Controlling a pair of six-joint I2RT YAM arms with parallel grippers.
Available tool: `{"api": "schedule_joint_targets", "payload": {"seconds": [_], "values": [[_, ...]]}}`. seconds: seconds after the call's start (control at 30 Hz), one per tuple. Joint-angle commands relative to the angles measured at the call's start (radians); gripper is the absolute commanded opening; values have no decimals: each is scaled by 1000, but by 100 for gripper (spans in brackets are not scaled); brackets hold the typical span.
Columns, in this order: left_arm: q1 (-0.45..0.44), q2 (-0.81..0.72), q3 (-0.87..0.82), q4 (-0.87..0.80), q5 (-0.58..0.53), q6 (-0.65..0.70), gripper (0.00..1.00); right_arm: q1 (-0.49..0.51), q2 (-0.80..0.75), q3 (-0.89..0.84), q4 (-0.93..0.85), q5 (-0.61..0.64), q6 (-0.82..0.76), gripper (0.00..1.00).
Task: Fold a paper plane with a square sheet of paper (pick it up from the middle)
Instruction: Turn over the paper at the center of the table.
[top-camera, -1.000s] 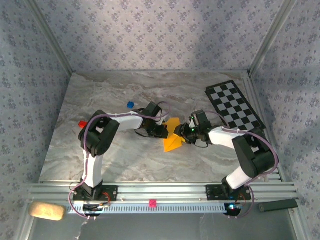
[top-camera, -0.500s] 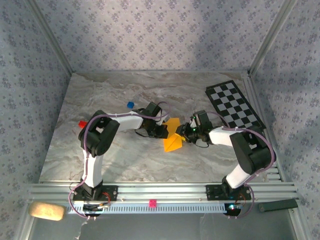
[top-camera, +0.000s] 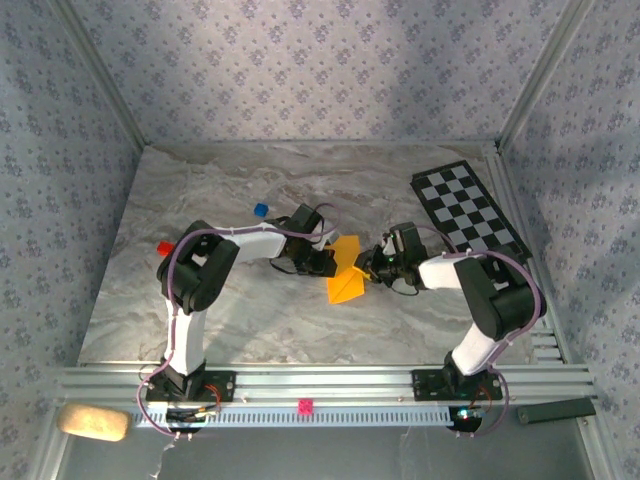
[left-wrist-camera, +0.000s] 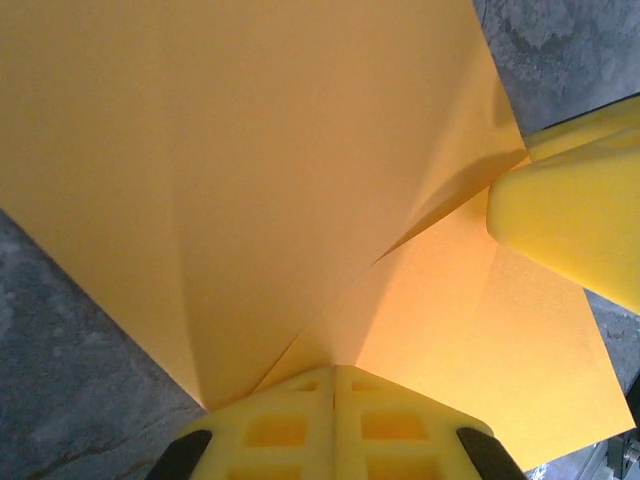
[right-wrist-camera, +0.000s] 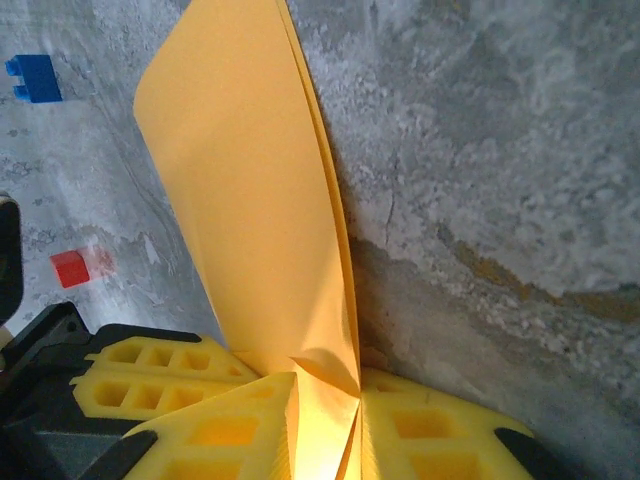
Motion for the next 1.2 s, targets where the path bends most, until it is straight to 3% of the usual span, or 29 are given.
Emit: {"api": "schedule_joint_targets", "payload": {"seconds": [0.0,0.37,0.73,0.87,1.17], "values": [[0,8,-20,-17,-22,-8,3,-9,30,-14,47,-27,5,20],[2,-11,-35,-5,-26,-24,6,-28,46,-46,104,-59,1,9],[3,-114,-52,42,-34,-51,24,-30,-10,-41,52,-56,-40,5],[3,-174,-74,49,-90,-51,30,-27,-42,-42,21,-40,-56,5],[3,-287,-140,58,-179,-49,34,-28,-94,-50,-46,-4,-90,5]]}}
